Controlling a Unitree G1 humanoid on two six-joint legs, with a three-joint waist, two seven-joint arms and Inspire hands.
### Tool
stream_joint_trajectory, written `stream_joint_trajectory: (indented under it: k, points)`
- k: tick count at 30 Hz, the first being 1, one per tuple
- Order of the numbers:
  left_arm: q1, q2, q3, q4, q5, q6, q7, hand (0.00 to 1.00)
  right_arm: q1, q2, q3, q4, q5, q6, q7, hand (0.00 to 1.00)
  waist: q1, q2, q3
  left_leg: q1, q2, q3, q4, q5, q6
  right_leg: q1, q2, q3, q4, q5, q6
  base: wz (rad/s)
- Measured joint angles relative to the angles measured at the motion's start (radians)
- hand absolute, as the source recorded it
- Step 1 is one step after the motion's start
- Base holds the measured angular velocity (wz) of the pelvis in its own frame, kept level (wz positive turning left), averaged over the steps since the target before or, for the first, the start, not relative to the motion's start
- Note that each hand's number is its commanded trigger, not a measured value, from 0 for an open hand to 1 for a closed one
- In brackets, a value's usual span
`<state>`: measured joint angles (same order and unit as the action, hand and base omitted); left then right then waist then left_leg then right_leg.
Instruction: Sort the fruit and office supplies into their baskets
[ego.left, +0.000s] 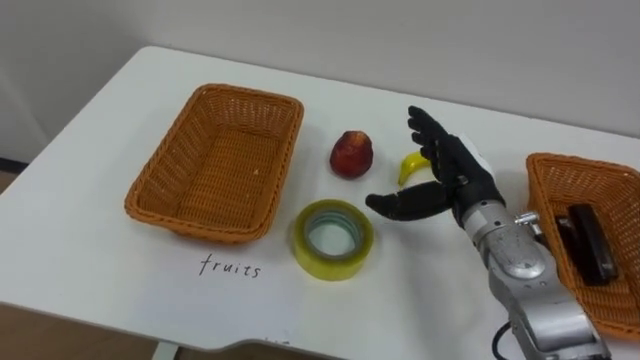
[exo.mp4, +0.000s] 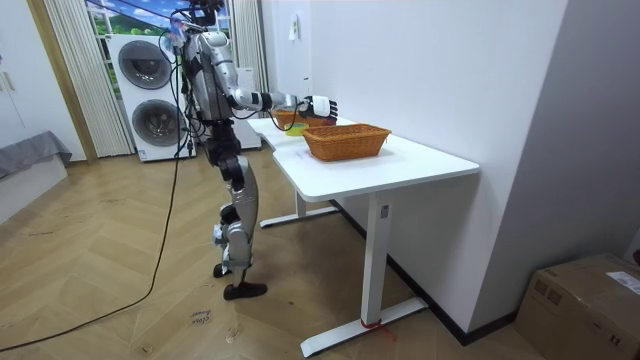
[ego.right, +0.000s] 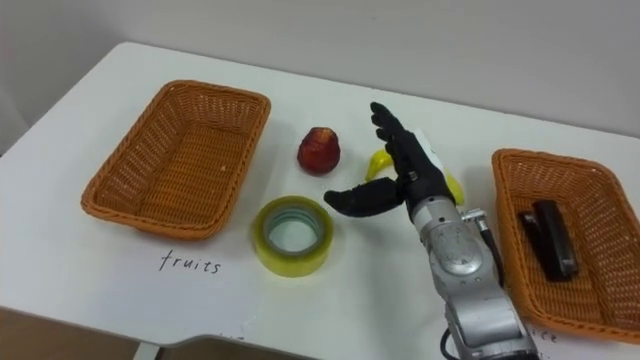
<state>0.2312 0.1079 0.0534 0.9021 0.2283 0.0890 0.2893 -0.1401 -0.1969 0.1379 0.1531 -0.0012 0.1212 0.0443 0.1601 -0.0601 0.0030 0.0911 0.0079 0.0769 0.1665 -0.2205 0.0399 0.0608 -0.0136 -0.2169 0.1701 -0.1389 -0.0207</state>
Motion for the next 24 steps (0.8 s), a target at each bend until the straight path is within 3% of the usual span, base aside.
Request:
stream_joint_trajectory:
  k: [9, 16, 24]
  points:
    - [0.0, -0.003, -0.02, 0.0, 0.002, -0.002, 0.002, 0.0, -0.039, 0.0, 0.045, -0.001, -0.004, 0.0, 0.004, 0.0, 0.016, 0.0, 0.0003, -0.011, -0.001, -0.003, -0.004, 0.001, 0.001, -0.009, 0.0, -0.008, -0.002, 0.0, 0.0, 0.0]
    - [0.001, -0.002, -0.02, 0.011, 0.007, 0.0, 0.002, 0.0, -0.04, 0.0, 0.081, 0.01, -0.005, 0.0, 0.006, 0.0, 0.02, -0.004, 0.0006, -0.017, -0.005, -0.018, -0.002, 0.002, 0.002, -0.009, -0.002, -0.039, -0.002, 0.0, 0.0, 0.06]
    - [0.001, 0.0, -0.02, 0.022, 0.011, 0.016, -0.021, 0.0, -0.041, 0.001, 0.082, 0.025, -0.036, 0.0, 0.026, 0.0, 0.038, -0.016, 0.0019, -0.024, -0.006, -0.03, 0.003, 0.002, 0.002, -0.009, -0.003, -0.049, -0.002, 0.0, 0.0, 0.04]
